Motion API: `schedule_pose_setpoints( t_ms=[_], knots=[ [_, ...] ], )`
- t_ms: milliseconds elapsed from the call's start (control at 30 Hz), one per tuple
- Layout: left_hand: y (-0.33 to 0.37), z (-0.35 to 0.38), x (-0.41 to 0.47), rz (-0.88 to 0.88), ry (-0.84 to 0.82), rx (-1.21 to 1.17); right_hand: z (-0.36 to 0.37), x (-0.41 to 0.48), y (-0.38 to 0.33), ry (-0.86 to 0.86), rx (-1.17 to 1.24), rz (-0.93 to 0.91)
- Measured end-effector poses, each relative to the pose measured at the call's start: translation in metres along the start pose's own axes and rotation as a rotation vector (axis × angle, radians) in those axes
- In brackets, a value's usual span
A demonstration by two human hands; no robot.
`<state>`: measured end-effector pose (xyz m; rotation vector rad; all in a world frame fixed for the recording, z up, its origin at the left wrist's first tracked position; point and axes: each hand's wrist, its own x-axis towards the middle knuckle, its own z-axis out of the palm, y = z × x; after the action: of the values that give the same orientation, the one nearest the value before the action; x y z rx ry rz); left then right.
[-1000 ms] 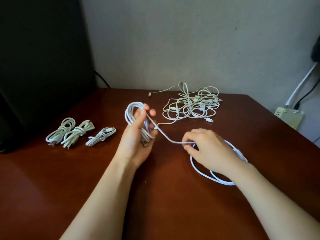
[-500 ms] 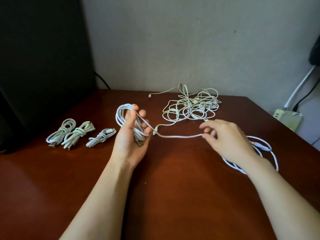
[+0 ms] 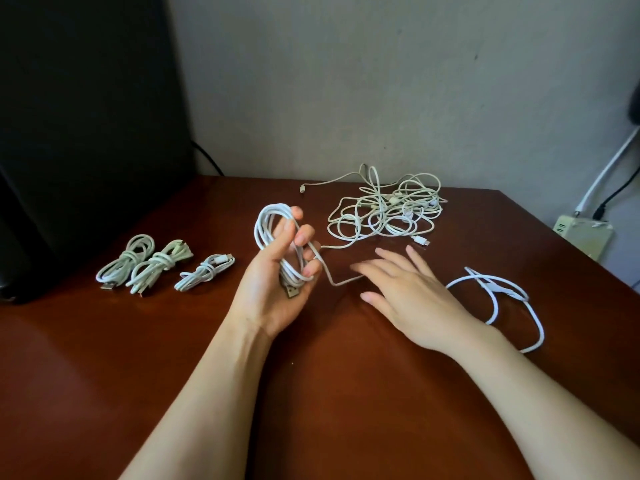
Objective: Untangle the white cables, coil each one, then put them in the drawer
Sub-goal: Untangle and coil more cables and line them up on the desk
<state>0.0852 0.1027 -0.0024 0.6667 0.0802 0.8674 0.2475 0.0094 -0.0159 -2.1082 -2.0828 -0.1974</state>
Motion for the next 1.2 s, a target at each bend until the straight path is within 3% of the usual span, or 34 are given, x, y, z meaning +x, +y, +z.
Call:
schedule_pose_setpoints(
  t_ms=[200,300,533,633,733,900,1200],
  knots=[
    [0.003,-0.001,0.002,0.019,0.076,-0.003,-0.002,0.002,-0.001,0.140,0.043,-0.064],
    [0.007,-0.004,0.004,0.089,0.156,-0.025,-0.015,-0.002,-0.001,0.174,0.081,-0.008],
    [0.004,-0.006,0.007,0.107,0.270,0.212,-0.027,-0.003,-0.001,0.611,0.032,-0.136],
    [0.000,-0.005,0.007,0.115,0.282,0.288,-0.027,-0.003,-0.004,0.644,0.025,-0.261],
    [-0.007,-0.003,0.006,0.136,0.281,0.515,-0.025,-0.002,-0.010,0.579,0.031,-0.364],
    [-0.016,-0.004,0.004,0.006,0.174,0.732,-0.026,-0.002,-0.016,0.538,0.121,-0.439],
    [-0.026,0.011,-0.008,-0.202,-0.142,0.919,-0.026,-0.002,-0.011,0.604,0.447,-0.304]
  ],
)
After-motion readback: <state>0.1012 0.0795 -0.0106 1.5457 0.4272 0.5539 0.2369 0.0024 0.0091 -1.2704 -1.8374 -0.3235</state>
